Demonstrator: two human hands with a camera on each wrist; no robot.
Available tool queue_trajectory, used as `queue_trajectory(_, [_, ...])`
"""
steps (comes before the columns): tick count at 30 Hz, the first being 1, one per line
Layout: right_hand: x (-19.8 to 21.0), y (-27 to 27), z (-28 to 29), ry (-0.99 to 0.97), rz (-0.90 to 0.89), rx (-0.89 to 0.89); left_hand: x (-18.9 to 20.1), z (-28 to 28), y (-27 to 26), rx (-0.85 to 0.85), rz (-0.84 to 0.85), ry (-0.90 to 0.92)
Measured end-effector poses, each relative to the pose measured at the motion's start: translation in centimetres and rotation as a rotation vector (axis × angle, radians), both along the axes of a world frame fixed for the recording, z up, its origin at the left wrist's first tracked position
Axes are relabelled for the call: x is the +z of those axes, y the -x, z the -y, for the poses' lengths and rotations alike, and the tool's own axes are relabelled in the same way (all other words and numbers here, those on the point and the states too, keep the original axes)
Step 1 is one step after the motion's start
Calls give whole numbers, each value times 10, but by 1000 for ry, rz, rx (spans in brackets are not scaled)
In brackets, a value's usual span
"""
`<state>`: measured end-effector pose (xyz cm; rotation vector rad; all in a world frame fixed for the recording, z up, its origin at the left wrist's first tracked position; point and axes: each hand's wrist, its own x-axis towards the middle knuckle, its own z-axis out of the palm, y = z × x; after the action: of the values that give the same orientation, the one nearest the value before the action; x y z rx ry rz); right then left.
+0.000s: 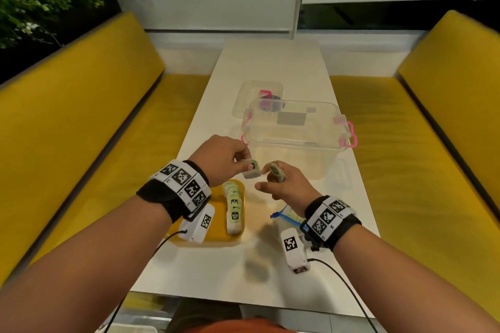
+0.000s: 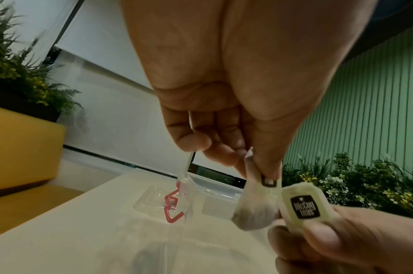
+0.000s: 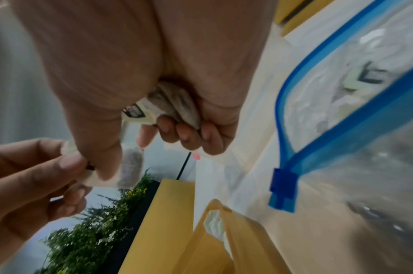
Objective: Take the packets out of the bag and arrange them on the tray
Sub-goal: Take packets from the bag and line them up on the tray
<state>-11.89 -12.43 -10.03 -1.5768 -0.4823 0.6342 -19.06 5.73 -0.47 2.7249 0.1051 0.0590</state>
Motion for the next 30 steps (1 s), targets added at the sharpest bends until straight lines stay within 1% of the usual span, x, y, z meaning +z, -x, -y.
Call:
queue_trajectory(3, [10, 2, -9, -28, 90, -12, 3, -3, 0, -33, -19, -37])
queue_trajectory(7, [14, 5, -27, -14, 156, 0, 3, -5, 1, -44, 7, -14])
queue_trajectory(10, [6, 3, -32, 46, 147, 8, 3, -10, 5, -37, -30, -29])
queue_trajectory(13, [1, 4, -33, 78, 152, 57, -2, -18, 11, -35, -103, -92])
queue_trajectory(15, [-4, 4, -33, 111, 154, 70, -6, -24, 14, -7, -117, -133])
queue_trajectory(17, [-8, 5, -33, 146, 83, 45, -12, -29, 17, 32, -146, -169])
queue_trajectory(18, [-10, 6, -32, 146, 8, 31, -17, -30, 18, 36, -187, -199])
queue_trajectory(20, [-12, 8, -32, 116, -129, 7, -30, -30, 19, -12, -330, -266])
queue_trajectory(22, [-11, 8, -32, 93, -208, -9, -46, -26, 19, -111, -502, -304])
queue_trajectory(23, [-10, 8, -32, 87, -218, -6, -54, -23, 18, -160, -585, -308])
queue_trajectory(25, [-11, 8, -30, 94, -188, 3, -71, -18, 14, -239, -714, -303])
queue_trajectory(26, [-14, 6, -28, 118, -147, 4, -79, -16, 11, -268, -750, -310])
queue_trajectory(29, [-23, 4, -22, 240, 44, 16, -97, -15, -3, -281, -769, -331])
queue_trajectory(30, [-25, 4, -20, 253, 78, 18, -101, -16, -7, -273, -762, -331])
